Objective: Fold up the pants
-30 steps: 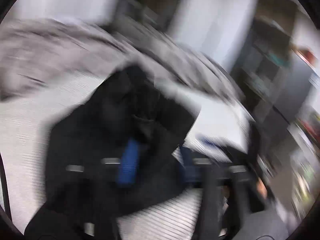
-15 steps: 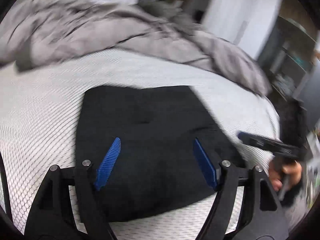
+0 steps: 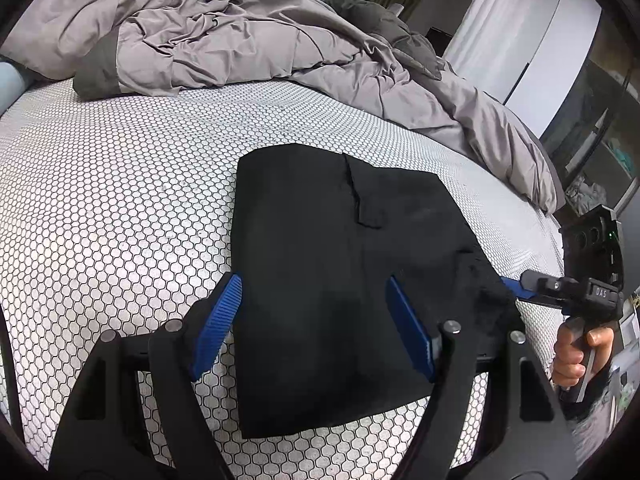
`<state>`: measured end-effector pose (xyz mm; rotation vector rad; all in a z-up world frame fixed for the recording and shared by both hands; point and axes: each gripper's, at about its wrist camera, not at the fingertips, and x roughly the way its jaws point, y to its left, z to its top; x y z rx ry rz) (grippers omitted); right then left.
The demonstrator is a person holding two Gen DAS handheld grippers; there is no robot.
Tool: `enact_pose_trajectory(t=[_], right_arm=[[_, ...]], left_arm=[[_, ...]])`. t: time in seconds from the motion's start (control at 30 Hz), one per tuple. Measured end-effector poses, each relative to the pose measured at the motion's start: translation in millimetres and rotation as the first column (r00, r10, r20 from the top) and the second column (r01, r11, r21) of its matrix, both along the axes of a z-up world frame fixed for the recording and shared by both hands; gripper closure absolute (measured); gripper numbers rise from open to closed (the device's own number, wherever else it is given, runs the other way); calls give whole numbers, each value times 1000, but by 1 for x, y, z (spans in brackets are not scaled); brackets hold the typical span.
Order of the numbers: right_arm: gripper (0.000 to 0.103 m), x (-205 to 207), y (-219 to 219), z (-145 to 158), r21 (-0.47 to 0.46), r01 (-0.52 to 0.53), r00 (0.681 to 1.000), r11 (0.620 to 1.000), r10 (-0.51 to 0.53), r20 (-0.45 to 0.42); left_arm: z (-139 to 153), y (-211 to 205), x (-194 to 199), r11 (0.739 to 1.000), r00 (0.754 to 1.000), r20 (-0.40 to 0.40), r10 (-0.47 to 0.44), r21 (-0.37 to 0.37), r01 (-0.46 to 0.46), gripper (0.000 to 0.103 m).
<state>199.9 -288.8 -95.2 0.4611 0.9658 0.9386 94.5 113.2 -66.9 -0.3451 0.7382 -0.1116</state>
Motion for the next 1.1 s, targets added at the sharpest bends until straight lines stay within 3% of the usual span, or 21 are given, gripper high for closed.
enact_pose_trajectory(t=[0.27,0.4,0.6,0.63,0.77,0.8,0.97,1.1], right_arm=[[41,6,6,-4,-29,25,999,999,-26,-34],[41,20,6,-6,40,49,996,998,-46,-70],[41,9,10,-1,32,-36,997,999,38,-65],[44,6,12,1,15,-46,998,999,46,-50],[91,6,15,-4,-77,11,1000,997,-12,-7],[95,7,16,-7,-88,17,1000,996,-18,-12],[98,-14,8,18,-58,-1,997,998,5,79],[98,-40,-9,24,-113,39,994,993,-27,101]], left_arm=[[8,-20,4,999,1000,6,-27,32,26,31],[7,-25,4,998,1000,5,-30,48,30,31],[6,-24,5,998,999,4,-32,49,31,31],[6,-24,6,998,1000,3,-29,50,29,31],[6,-24,7,998,1000,-1,-21,55,21,31],[6,-23,7,998,1000,-1,-21,53,21,31],[13,-19,4,999,999,19,-26,37,25,31],[9,-21,8,997,999,-2,-45,56,45,31]])
